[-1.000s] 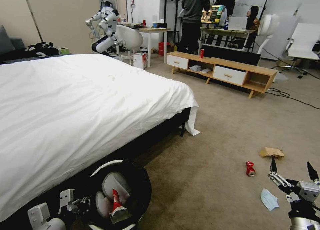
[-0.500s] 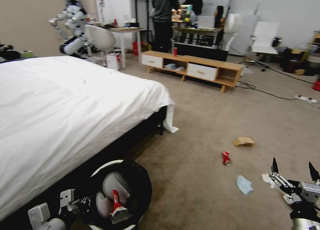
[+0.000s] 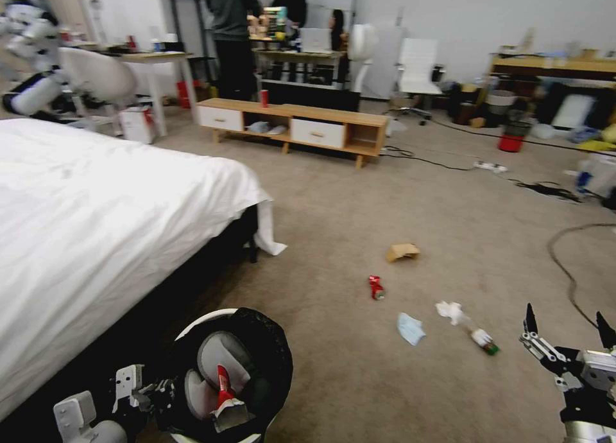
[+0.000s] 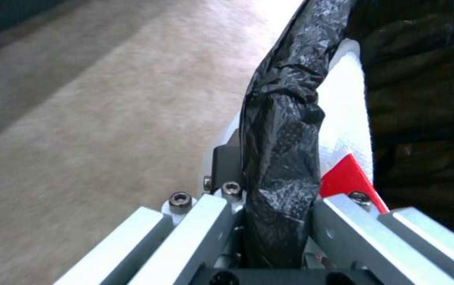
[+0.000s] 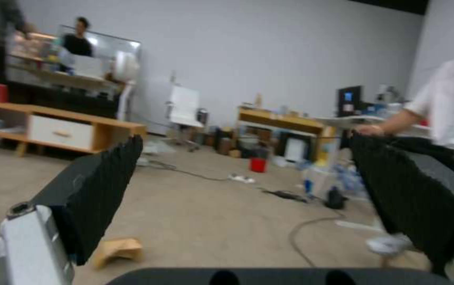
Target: Pick up the trash bin, then pick up the garbage from the floor and place it into the trash bin.
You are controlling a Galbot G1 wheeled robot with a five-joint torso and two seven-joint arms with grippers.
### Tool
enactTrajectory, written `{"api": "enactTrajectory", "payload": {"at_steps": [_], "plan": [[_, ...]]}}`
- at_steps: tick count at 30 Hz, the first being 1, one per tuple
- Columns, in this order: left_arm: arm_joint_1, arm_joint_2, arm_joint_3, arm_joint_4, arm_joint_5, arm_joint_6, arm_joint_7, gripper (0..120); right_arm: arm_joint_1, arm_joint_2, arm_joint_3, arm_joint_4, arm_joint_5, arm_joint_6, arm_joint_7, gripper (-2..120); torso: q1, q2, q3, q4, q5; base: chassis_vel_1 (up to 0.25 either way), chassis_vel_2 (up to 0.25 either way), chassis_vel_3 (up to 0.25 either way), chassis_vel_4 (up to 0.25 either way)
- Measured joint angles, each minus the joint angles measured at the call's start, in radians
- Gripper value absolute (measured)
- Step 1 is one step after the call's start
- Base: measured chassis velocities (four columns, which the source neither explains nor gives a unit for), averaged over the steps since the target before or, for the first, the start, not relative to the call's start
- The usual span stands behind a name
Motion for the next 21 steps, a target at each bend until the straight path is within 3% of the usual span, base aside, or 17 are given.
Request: {"api": "enactTrajectory", "payload": {"at_steps": [11,15,21], "plan": [[0.000,-0.005,-0.001,0.000,-0.001,0.000,0.001,1,0.002,0.000,0.000,-0.010,0.000,0.005,0.000,100,0.000,0.000,0.000,-0.0006,0.0001,-0.113,-0.115,-0.107,-0.108],[-0.003,-0.005,-0.003,0.002,-0.003,0.000,0.001,1,0.007,0.000,-0.002,-0.014,0.000,0.006,-0.001,100,0.000,0.000,0.000,0.0005,0.0001,0.000,0.000,0.000,0.000],[-0.007,-0.004,-0.008,0.009,-0.005,0.000,-0.003,1,0.018,-0.001,-0.005,-0.025,-0.001,0.013,-0.006,100,0.000,0.000,0.000,-0.0001,0.0001,0.000,0.000,0.000,0.000]]}}
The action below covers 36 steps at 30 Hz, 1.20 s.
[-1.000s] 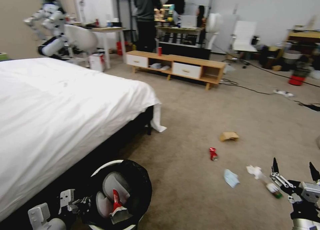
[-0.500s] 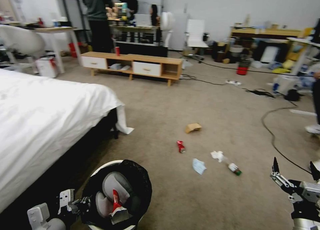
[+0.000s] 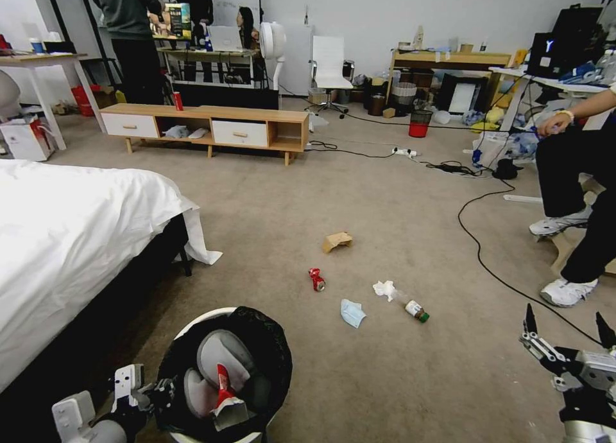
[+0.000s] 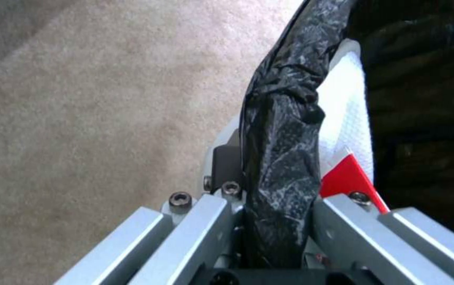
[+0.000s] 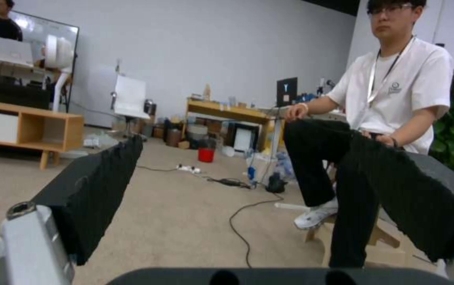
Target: Pick up the trash bin, then pick up the garbage from the floor and place it into the trash bin.
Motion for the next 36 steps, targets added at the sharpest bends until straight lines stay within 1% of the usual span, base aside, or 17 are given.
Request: {"api": "enactTrajectory", "payload": {"at_steps": [7,28,36], "plan": [[-0.006,0.003,-0.008,0.013,-0.008,-0.002,-0.018,1,0.007,0.000,-0.004,-0.006,-0.001,0.004,-0.004,100,0.000,0.000,0.000,0.0000,-0.0001,0.000,0.000,0.000,0.000],[-0.001,-0.005,-0.009,0.003,-0.026,-0.001,-0.021,1,0.007,-0.005,-0.005,-0.010,0.003,0.005,-0.004,100,0.000,0.000,0.000,0.0000,0.0000,0.000,0.000,0.000,0.000],[0.004,0.000,-0.012,-0.011,-0.058,0.007,-0.050,1,0.005,-0.007,-0.004,-0.010,0.003,0.006,-0.004,100,0.000,0.000,0.000,-0.0001,0.0000,0.000,0.000,0.000,0.000]]}}
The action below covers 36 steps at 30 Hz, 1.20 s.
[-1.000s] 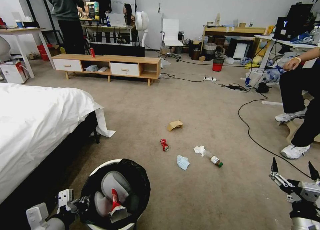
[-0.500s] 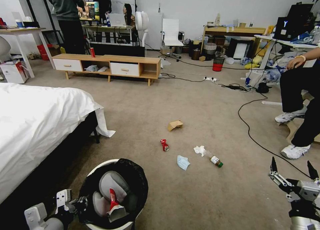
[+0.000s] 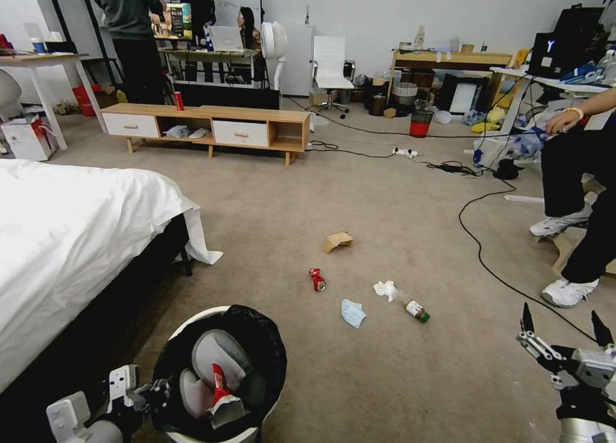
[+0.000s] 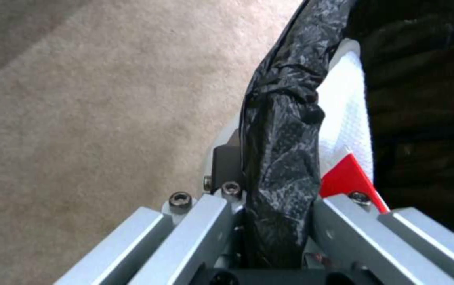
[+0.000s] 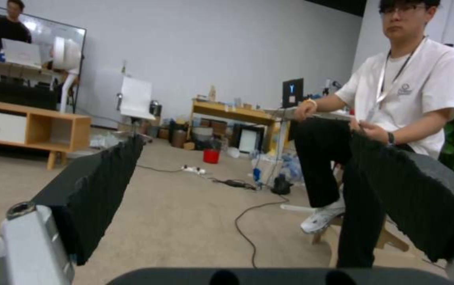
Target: Pick up the trash bin, then pick up the garbage from the floor and place it into the trash bin.
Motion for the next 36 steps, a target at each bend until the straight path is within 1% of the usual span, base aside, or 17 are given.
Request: {"api": "enactTrajectory", "payload": {"at_steps": [2,4,7,11,12,16,18,26,29,30,32,33,36], "plan": [[0.000,0.002,-0.002,-0.002,-0.007,0.000,-0.006,1,-0.001,0.000,0.000,0.001,0.000,0.000,0.000,100,0.000,0.000,0.000,0.0001,0.0000,0.000,0.000,0.000,0.000],[0.000,0.009,-0.006,-0.013,-0.037,0.000,-0.031,1,-0.001,0.000,0.000,0.003,0.000,0.000,0.000,100,0.000,0.000,0.000,0.0003,0.0000,0.000,0.000,0.000,0.000],[-0.001,0.017,-0.009,-0.019,-0.057,0.001,-0.048,1,-0.002,0.000,0.000,0.004,0.000,0.000,0.000,100,0.000,0.000,0.000,0.0000,0.0001,0.000,0.000,0.000,0.000],[-0.004,0.027,-0.013,-0.021,-0.072,0.001,-0.058,1,-0.002,-0.001,-0.001,0.005,-0.001,0.000,-0.001,100,0.000,0.000,0.000,0.0000,0.0000,0.000,0.000,0.000,0.000],[-0.010,0.037,-0.014,-0.023,-0.101,0.001,-0.077,1,0.000,-0.001,-0.003,0.007,-0.001,0.000,-0.001,100,0.000,0.000,0.000,0.0001,0.0000,0.000,0.000,0.000,0.000],[-0.016,0.048,-0.015,-0.022,-0.130,0.002,-0.097,1,0.001,-0.003,-0.004,0.008,-0.001,-0.002,-0.001,100,0.000,0.000,0.000,0.0000,0.0000,0.000,0.000,0.000,0.000],[-0.021,0.060,-0.015,-0.017,-0.160,0.001,-0.118,1,0.001,-0.005,-0.005,0.009,-0.001,-0.004,-0.001,100,0.000,0.000,0.000,0.0000,0.0000,0.000,0.000,0.000,0.000],[-0.027,0.078,-0.015,-0.008,-0.182,0.002,-0.141,1,0.000,-0.007,-0.006,0.009,-0.002,-0.005,-0.002,100,0.000,0.000,0.000,0.0002,0.0000,0.000,0.000,0.000,0.000],[-0.036,0.092,-0.013,0.000,-0.222,0.002,-0.188,1,0.000,-0.008,-0.008,0.009,-0.004,-0.006,-0.003,100,0.000,0.000,0.000,0.0002,-0.0001,0.000,0.000,0.000,0.000],[-0.036,0.092,-0.013,0.000,-0.222,0.002,-0.188,1,0.000,-0.008,-0.008,0.009,-0.004,-0.006,-0.003,100,0.000,0.000,0.000,0.0002,-0.0001,0.000,0.000,0.000,0.000],[-0.039,0.099,-0.013,0.003,-0.248,0.002,-0.216,1,0.001,-0.008,-0.011,0.008,-0.004,-0.006,-0.003,100,0.000,0.000,0.000,0.0000,0.0000,0.000,0.000,0.000,0.000],[-0.039,0.099,-0.013,0.003,-0.248,0.002,-0.216,1,0.001,-0.008,-0.011,0.008,-0.004,-0.006,-0.003,100,0.000,0.000,0.000,0.0000,0.0000,0.000,0.000,0.000,0.000],[-0.041,0.108,-0.016,0.009,-0.282,0.002,-0.252,1,0.009,-0.006,-0.016,0.002,-0.004,-0.006,-0.007,100,0.000,0.000,0.000,0.0001,0.0000,0.000,0.000,0.000,0.000]]}}
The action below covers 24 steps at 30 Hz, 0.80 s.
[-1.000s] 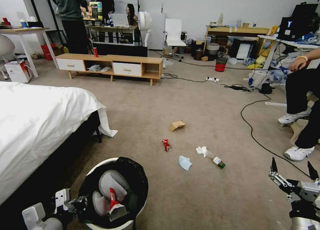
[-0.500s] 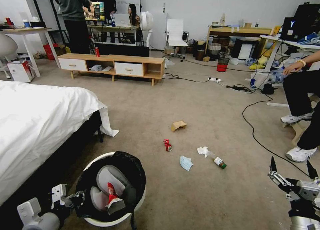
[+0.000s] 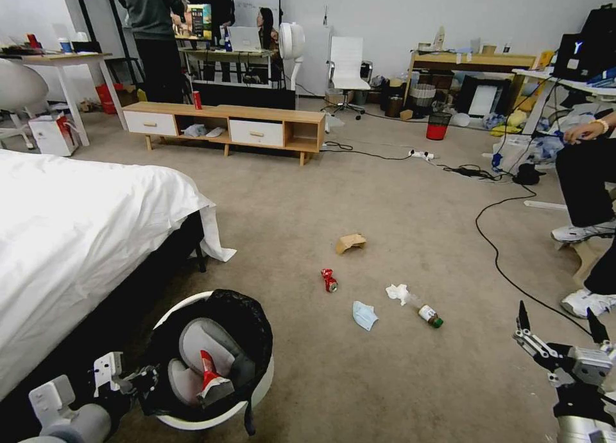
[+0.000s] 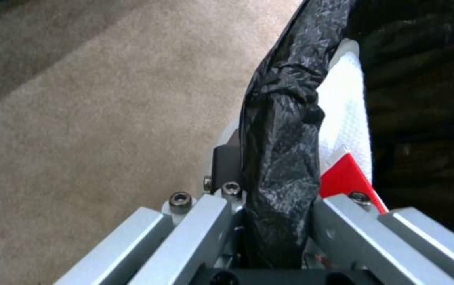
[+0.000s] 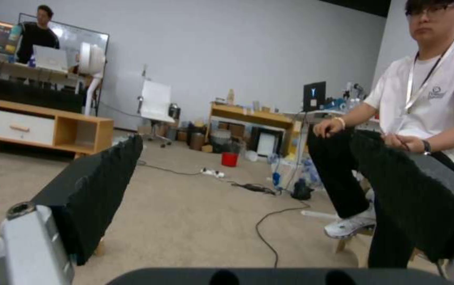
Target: Pick up the trash bin, then pick up the garbage from the floor and place it into the trash bin.
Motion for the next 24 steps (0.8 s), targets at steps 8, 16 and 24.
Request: {"api": "enactTrajectory", "payload": {"at_steps": [8,16,24], "plan": [[0.000,0.004,0.000,0.004,-0.007,0.000,-0.012,1,0.004,0.002,0.001,-0.007,0.000,0.000,-0.010,100,0.000,0.000,0.000,0.0000,-0.0001,0.000,0.000,0.000,0.000],[0.000,-0.003,0.005,0.002,0.006,-0.001,-0.012,1,0.002,0.006,0.008,-0.016,0.000,0.009,-0.032,100,0.000,0.000,0.000,0.0000,0.0000,0.000,0.000,0.000,0.000],[0.003,-0.005,0.005,-0.006,0.008,-0.001,-0.008,1,0.002,0.008,0.007,-0.017,-0.001,0.011,-0.035,100,0.000,0.000,0.000,0.0001,0.0000,-0.038,0.049,0.046,-0.044]]}}
